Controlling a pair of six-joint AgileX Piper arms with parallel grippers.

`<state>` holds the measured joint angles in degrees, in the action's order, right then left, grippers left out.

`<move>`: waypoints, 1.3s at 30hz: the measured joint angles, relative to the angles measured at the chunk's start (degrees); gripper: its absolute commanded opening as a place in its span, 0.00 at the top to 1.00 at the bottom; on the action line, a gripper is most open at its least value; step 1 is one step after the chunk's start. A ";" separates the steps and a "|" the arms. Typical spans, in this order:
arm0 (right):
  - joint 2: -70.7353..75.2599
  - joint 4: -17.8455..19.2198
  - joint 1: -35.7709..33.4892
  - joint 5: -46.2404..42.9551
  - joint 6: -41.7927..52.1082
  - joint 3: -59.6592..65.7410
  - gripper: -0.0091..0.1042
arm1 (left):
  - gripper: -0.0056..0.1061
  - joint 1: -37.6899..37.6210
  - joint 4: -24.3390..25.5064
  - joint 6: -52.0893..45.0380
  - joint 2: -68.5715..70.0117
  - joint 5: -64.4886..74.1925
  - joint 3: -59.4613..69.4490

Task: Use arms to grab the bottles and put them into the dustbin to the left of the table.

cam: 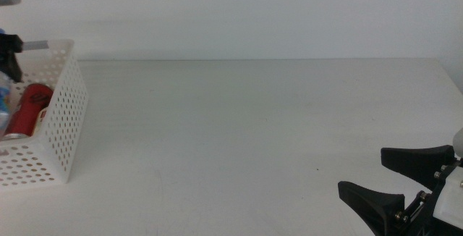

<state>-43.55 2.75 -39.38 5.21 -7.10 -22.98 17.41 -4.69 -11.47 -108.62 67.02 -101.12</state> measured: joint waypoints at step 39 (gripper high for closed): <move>0.00 0.00 0.00 0.00 0.00 0.00 0.29 | 0.14 -0.05 -10.74 -3.12 -3.55 -2.94 -2.20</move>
<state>-43.55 2.75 -39.38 5.21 -7.10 -22.98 17.37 -15.43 -14.59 -112.16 64.08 -103.31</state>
